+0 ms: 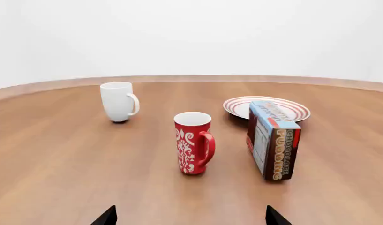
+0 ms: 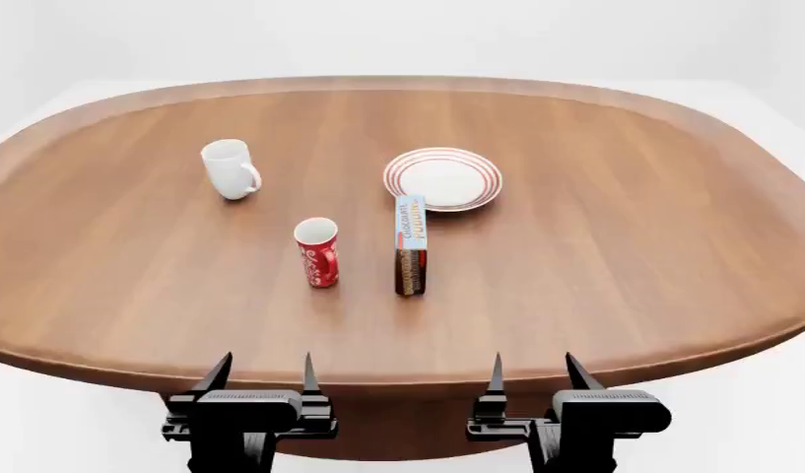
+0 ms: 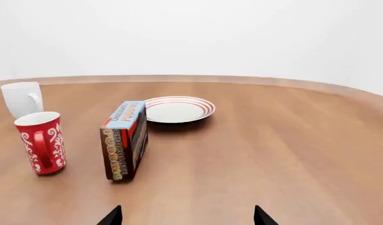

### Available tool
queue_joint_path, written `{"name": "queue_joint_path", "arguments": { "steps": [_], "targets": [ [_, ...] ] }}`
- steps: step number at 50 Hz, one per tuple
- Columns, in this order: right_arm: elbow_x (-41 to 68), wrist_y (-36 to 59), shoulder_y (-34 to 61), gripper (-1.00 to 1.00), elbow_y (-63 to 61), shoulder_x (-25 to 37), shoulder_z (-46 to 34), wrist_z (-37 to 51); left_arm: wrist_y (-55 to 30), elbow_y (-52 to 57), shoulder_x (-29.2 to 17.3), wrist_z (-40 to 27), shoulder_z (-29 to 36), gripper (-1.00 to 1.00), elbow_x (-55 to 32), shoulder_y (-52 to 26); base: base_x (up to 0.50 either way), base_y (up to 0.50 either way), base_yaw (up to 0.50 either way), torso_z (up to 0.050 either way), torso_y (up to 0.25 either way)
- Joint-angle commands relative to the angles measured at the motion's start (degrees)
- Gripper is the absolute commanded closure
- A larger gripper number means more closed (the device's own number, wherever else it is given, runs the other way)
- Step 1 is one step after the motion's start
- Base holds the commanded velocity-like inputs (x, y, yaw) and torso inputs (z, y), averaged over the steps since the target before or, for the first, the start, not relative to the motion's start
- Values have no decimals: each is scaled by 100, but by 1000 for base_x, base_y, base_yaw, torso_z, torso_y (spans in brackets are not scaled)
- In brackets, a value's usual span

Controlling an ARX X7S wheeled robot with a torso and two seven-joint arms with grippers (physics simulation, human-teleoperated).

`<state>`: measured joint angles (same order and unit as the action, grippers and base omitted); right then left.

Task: Pick up the white mug and put it on the plate, and put the chocolate pudding to the right of the plate.

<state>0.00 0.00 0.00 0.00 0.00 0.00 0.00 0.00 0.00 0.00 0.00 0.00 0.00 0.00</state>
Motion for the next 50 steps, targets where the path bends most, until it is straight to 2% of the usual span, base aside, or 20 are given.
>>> {"name": "queue_joint_path", "arguments": {
  "steps": [1, 24, 25, 43, 50],
  "targets": [
    [115, -26, -4, -100, 23, 84, -108, 107, 30, -48, -91, -109, 99, -100, -90, -14, 0, 0, 0, 0, 0],
    [357, -24, 20, -100, 81, 375, -466, 477, -37, -84, -388, -473, 459, -100, -325, -57, 0, 0, 0, 0, 0],
    [27, -5, 5, -100, 76, 51, -80, 99, -30, -109, -60, -95, 70, -100, 7, -51, 0, 0, 0, 0, 0],
    [350, 5, 42, -100, 189, 309, -365, 449, 13, -120, -330, -422, 400, -100, -218, -64, 0, 0, 0, 0, 0],
    [495, 223, -5, -100, -201, 394, -366, 533, -103, 189, -406, -536, 412, -100, -284, -50, 0, 0, 0, 0, 0]
  ]
}}
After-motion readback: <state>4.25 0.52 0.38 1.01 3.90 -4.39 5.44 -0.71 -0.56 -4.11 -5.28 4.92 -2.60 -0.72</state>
